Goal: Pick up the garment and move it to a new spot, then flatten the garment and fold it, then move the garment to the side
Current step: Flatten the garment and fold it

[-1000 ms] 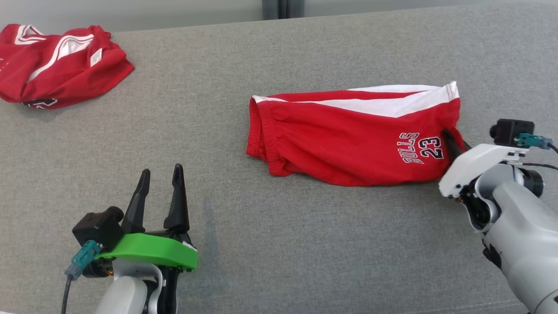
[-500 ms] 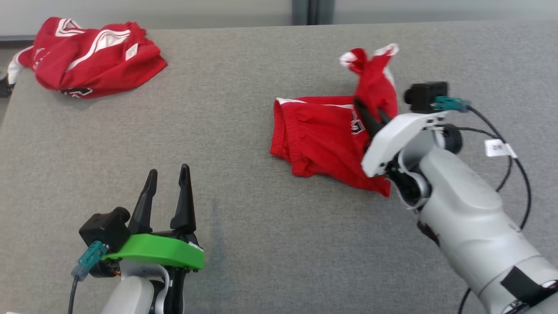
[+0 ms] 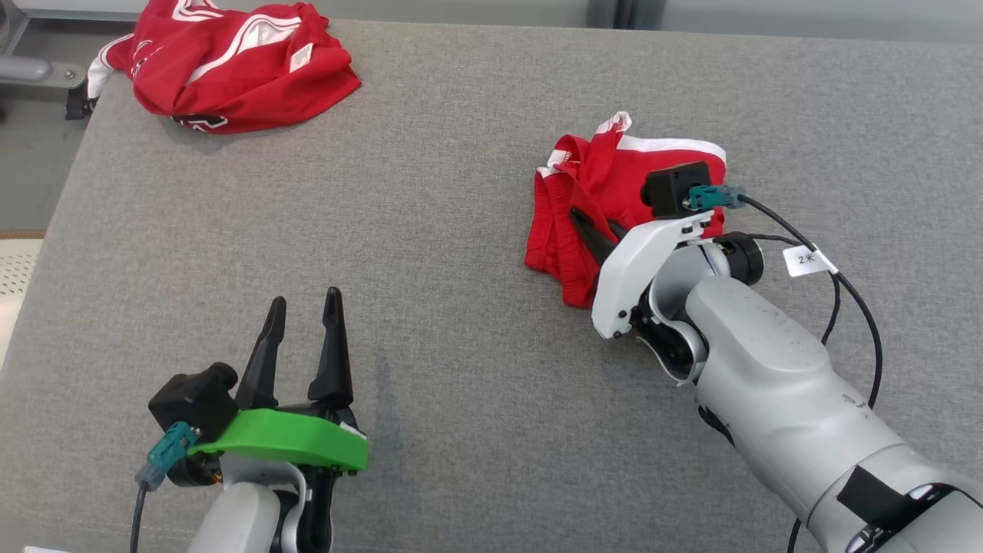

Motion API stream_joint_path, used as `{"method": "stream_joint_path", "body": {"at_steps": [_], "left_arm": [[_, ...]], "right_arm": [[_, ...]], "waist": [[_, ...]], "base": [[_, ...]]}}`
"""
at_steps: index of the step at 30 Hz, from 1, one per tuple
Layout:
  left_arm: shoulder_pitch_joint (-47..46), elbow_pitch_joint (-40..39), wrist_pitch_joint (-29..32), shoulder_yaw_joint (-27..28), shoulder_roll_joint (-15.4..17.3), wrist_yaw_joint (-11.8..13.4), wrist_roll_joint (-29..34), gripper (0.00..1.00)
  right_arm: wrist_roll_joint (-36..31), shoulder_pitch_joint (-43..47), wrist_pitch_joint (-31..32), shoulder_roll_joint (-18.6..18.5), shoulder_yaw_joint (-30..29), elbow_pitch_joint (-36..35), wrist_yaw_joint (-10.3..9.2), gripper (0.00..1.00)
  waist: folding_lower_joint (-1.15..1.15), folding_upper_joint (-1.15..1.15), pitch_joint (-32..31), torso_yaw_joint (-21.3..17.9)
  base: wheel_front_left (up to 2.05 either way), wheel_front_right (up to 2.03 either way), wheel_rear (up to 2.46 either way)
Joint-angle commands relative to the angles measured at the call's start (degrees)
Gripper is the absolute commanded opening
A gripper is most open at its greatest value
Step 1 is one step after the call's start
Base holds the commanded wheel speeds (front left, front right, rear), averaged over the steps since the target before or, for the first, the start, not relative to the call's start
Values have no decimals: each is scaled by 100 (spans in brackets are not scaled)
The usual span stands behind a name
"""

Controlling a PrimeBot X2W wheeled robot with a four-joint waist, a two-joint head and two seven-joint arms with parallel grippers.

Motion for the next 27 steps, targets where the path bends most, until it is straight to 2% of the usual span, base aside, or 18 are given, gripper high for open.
{"method": "stream_joint_path", "body": {"at_steps": [1, 2, 3, 7, 12, 16, 19, 25, 26, 27], "left_arm": [[-79, 10, -25, 38, -19, -22, 22, 100], [-81, 19, -29, 38, -26, -32, 29, 100], [-83, 30, -33, 39, -35, -40, 40, 100], [-78, 51, -42, 40, -49, -56, 67, 100], [-23, 44, -50, 50, -53, -48, 95, 100], [13, 26, -53, 50, -44, -53, 95, 100], [18, 18, -55, 27, -50, -59, 111, 100], [-13, 14, -55, -19, -56, -70, 112, 100], [-20, 18, -54, -27, -54, -75, 113, 100], [-29, 27, -52, -37, -53, -78, 113, 100]], "right_arm": [[-75, -83, -49, 12, 86, 40, -8, 29], [-97, -78, -40, 30, 164, 45, -8, 67], [-104, -64, -61, 46, 238, 28, -8, 100], [-144, -11, -186, 49, 507, -157, -9, 100], [-131, 97, -492, -120, 640, -652, -9, 100], [-121, 208, -765, -384, 369, -1015, -9, 100], [-208, 304, -951, -581, -68, -1151, -9, 100], [-574, 477, -944, -848, -672, -1072, -9, 100], [-662, 495, -914, -874, -700, -1040, -9, 79], [-801, 526, -859, -901, -681, -990, -9, 44]], "waist": [[0, 0, -5, -11], [0, 0, -11, -25], [0, 0, -20, -47], [0, 0, -58, -155], [0, 0, -98, -296], [0, 0, -108, -382], [0, 0, -107, -415], [0, 0, -81, -392], [0, 0, -76, -382], [0, 0, -70, -369]], "base": [[0, 0, 0], [0, 0, 0], [0, 0, 0], [0, 0, 0], [0, 0, 0], [0, 0, 0], [0, 0, 0], [0, 0, 0], [0, 0, 0], [0, 0, 0]]}}
